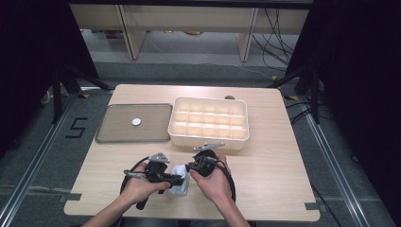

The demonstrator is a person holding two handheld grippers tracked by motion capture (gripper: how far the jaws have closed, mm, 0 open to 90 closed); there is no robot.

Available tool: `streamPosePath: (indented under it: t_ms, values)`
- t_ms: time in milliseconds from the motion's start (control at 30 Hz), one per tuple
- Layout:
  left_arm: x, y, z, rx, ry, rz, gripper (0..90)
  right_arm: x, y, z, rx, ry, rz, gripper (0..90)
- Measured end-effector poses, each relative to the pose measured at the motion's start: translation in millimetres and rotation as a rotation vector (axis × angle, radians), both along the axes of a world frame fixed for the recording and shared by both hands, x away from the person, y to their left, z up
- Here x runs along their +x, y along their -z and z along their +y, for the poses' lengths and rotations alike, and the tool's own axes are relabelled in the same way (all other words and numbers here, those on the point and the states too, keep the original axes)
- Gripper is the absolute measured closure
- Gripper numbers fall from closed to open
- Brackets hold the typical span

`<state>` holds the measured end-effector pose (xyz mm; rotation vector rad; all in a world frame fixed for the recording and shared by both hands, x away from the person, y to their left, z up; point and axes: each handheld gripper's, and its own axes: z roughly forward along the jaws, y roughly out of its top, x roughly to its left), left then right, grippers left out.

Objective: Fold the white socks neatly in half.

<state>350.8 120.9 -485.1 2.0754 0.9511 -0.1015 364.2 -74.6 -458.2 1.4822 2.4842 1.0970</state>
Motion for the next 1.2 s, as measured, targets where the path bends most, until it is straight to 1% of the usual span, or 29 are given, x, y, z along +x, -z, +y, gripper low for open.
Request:
streamPosePath:
  t_ms: [33, 100, 133, 167, 200, 233, 267, 300, 467, 500, 533, 567, 600, 633, 700, 733, 767, 800, 867, 900, 933, 967, 1000, 1033, 1067, 1100, 1133, 1167, 1200]
  values:
    - [0.0, 0.0, 0.0, 0.001, 0.001, -0.001, 80.1, 1.0, -0.9, 0.9, -0.003, 0.001, -0.002, 76.9]
    - [0.4, 0.1, 0.1, -0.002, 0.01, 0.003, 80.1, 1.5, -1.6, 4.3, 0.019, 0.0, 0.011, 75.4]
    - [0.4, 0.0, 0.1, 0.0, 0.011, 0.002, 80.1, 2.0, -1.3, 5.5, 0.016, -0.005, 0.013, 74.9]
    - [0.3, 0.0, 0.1, 0.001, 0.011, 0.001, 80.1, 3.5, 0.5, 6.5, 0.001, -0.007, -0.001, 74.2]
    - [0.2, 0.0, 0.0, 0.002, 0.011, 0.0, 80.1, 3.1, 0.6, 8.2, 0.01, -0.009, 0.019, 73.7]
    - [-0.2, 0.0, -0.2, 0.003, 0.008, -0.004, 80.0, 4.1, 2.1, 8.6, 0.006, -0.017, 0.018, 73.3]
    - [-0.8, -0.1, -0.7, 0.006, 0.001, -0.009, 80.0, 4.4, 3.2, 10.3, 0.01, -0.012, 0.029, 73.0]
    - [-0.8, -0.1, -0.7, 0.007, 0.002, -0.011, 80.0, 5.3, 4.9, 10.8, 0.003, -0.014, 0.026, 73.0]
    - [-0.9, 0.2, -0.8, 0.008, 0.004, -0.014, 79.7, 7.8, 10.1, 11.5, -0.011, -0.033, 0.037, 78.5]
    - [-0.4, 0.4, -0.6, 0.005, 0.014, -0.012, 79.6, 8.1, 10.6, 10.9, -0.016, -0.032, 0.04, 79.5]
    - [-0.5, 0.5, -0.7, 0.006, 0.013, -0.013, 79.5, 7.6, 10.8, 12.0, -0.007, -0.023, 0.055, 80.5]
    - [-0.6, 0.5, -0.9, 0.006, 0.013, -0.015, 79.5, 7.3, 10.7, 12.0, 0.003, -0.028, 0.062, 81.6]
    - [-0.7, 0.6, -1.0, 0.006, 0.016, -0.016, 79.5, 7.2, 10.8, 11.7, 0.018, -0.042, 0.06, 82.5]
    - [-0.8, 0.6, -1.0, 0.007, 0.017, -0.016, 79.5, 7.7, 10.9, 11.1, 0.009, -0.048, 0.051, 83.3]
    - [-1.0, 0.6, -1.3, 0.01, 0.015, -0.019, 79.3, 7.8, 11.4, 11.8, 0.01, -0.064, 0.031, 84.3]
    - [-1.4, 0.5, -1.4, 0.011, 0.012, -0.018, 79.2, 7.9, 11.6, 12.2, 0.002, -0.061, 0.033, 84.7]
    - [-2.0, 0.0, -1.7, 0.021, 0.003, -0.024, 78.9, 8.1, 11.8, 12.3, -0.002, -0.063, 0.032, 85.0]
    - [-1.9, 0.0, -1.6, 0.022, 0.003, -0.026, 78.6, 8.1, 12.0, 12.3, 0.006, -0.067, 0.034, 85.2]
    - [-2.0, 0.3, -1.8, 0.013, 0.003, -0.029, 77.7, 8.8, 12.9, 11.7, 0.0, -0.072, 0.032, 85.4]
    - [-1.8, 0.0, -1.5, 0.009, 0.011, -0.027, 76.4, 8.7, 13.4, 12.0, 0.008, -0.065, 0.043, 85.4]
    - [-2.8, -0.5, -2.2, 0.003, 0.003, -0.026, 76.4, 8.7, 13.6, 11.9, -0.01, -0.049, 0.054, 85.4]
    - [-3.3, -1.5, -1.7, 0.008, 0.005, -0.033, 75.3, 9.0, 14.4, 11.8, -0.015, -0.043, 0.054, 85.5]
    - [-4.1, -2.3, -1.8, 0.004, 0.004, -0.037, 74.2, 9.2, 15.2, 11.6, -0.007, -0.052, 0.045, 85.5]
    - [-4.8, -2.8, -2.0, 0.001, 0.004, -0.042, 73.5, 8.6, 16.1, 12.5, 0.008, -0.048, 0.043, 85.5]
    - [-5.8, -3.9, -1.2, 0.005, 0.006, -0.044, 73.1, 8.5, 16.5, 12.5, 0.008, -0.047, 0.044, 85.5]
    - [-6.6, -4.5, -1.1, 0.006, 0.002, -0.05, 72.9, 9.4, 17.0, 11.4, -0.003, -0.059, 0.032, 85.5]
    - [-8.1, -5.5, -1.0, 0.009, -0.007, -0.055, 72.7, 9.5, 17.5, 11.4, -0.001, -0.059, 0.031, 85.5]
    - [-8.6, -6.5, -0.5, 0.007, 0.0, -0.059, 72.5, 9.4, 17.6, 11.4, -0.018, -0.041, 0.042, 85.5]
    - [-9.6, -7.7, -0.4, 0.001, 0.002, -0.059, 72.4, 9.8, 18.0, 11.3, -0.031, -0.033, 0.04, 85.5]
